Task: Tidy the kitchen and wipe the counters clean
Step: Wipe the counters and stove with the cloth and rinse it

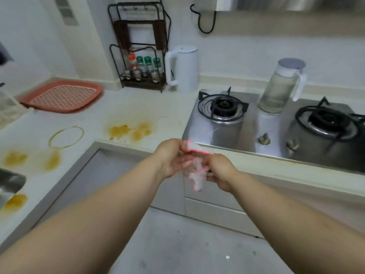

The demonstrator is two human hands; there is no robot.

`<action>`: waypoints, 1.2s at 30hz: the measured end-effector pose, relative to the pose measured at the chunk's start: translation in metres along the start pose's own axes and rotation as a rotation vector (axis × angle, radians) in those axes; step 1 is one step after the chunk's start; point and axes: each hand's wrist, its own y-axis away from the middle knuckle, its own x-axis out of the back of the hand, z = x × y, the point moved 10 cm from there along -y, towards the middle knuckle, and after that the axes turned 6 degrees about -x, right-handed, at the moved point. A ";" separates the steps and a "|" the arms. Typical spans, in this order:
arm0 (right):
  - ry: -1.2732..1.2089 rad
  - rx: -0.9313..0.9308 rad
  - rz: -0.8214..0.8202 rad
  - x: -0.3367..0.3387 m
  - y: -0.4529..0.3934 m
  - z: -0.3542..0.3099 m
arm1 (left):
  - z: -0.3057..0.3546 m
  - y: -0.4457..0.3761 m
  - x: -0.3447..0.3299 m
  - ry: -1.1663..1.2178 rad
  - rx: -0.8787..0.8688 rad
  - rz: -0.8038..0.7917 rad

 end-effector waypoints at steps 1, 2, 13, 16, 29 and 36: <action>-0.074 -0.047 0.082 0.021 0.000 0.004 | 0.002 -0.006 -0.008 -0.122 -0.016 -0.029; -0.155 -0.069 0.158 0.042 0.004 0.009 | -0.001 -0.012 -0.019 -0.268 -0.026 -0.065; -0.514 0.046 0.469 0.183 0.049 0.029 | -0.058 -0.020 -0.171 -0.755 -0.136 -0.658; 0.003 -0.099 0.948 0.252 0.094 0.041 | -0.047 -0.018 -0.202 -0.838 -0.303 -0.596; 0.072 0.039 1.019 0.474 0.167 0.096 | -0.133 -0.001 -0.431 -0.700 -0.216 -0.587; 0.104 0.005 1.210 0.659 0.193 0.123 | -0.181 -0.019 -0.520 -1.314 -0.458 -0.581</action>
